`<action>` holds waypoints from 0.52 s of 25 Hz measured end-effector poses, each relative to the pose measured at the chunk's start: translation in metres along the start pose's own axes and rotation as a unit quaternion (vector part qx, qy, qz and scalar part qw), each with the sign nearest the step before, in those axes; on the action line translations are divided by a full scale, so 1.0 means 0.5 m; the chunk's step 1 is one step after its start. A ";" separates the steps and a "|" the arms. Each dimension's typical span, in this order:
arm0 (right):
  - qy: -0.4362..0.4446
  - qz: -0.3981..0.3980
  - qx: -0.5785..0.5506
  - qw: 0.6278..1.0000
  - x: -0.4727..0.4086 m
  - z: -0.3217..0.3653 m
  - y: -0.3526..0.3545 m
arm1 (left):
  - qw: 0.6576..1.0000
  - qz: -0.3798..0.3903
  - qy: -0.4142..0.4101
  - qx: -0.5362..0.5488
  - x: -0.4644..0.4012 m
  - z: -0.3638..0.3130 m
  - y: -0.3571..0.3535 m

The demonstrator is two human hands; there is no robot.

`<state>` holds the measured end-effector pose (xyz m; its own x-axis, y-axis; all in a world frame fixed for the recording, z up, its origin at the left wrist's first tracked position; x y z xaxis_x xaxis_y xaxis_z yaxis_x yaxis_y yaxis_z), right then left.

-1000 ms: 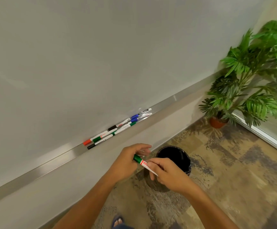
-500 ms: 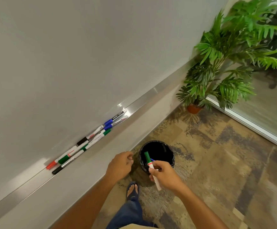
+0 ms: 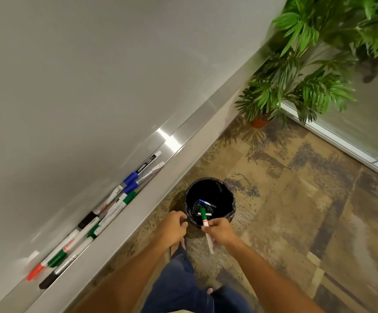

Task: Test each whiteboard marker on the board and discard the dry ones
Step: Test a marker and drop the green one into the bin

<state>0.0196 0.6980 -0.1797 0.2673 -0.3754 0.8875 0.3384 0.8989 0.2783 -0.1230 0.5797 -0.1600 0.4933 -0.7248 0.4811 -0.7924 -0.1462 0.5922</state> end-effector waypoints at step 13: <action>-0.111 -0.079 -0.026 0.990 -0.222 0.008 0.098 | 0.998 0.052 -0.025 0.010 -0.176 0.041 -0.027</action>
<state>0.0027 0.7847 -0.2632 0.0041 -0.4470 0.8945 0.4082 0.8173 0.4066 -0.1631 0.6314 -0.2235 0.3897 -0.7690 0.5068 -0.8461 -0.0817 0.5268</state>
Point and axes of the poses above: each hand's wrist, its own x-axis away from the middle knuckle, its own y-axis out of the back of the hand, z = x × y, the point moved 10 cm from there along -x, towards the middle knuckle, and after that the axes turned 10 degrees about -y, right-handed, at the moved point
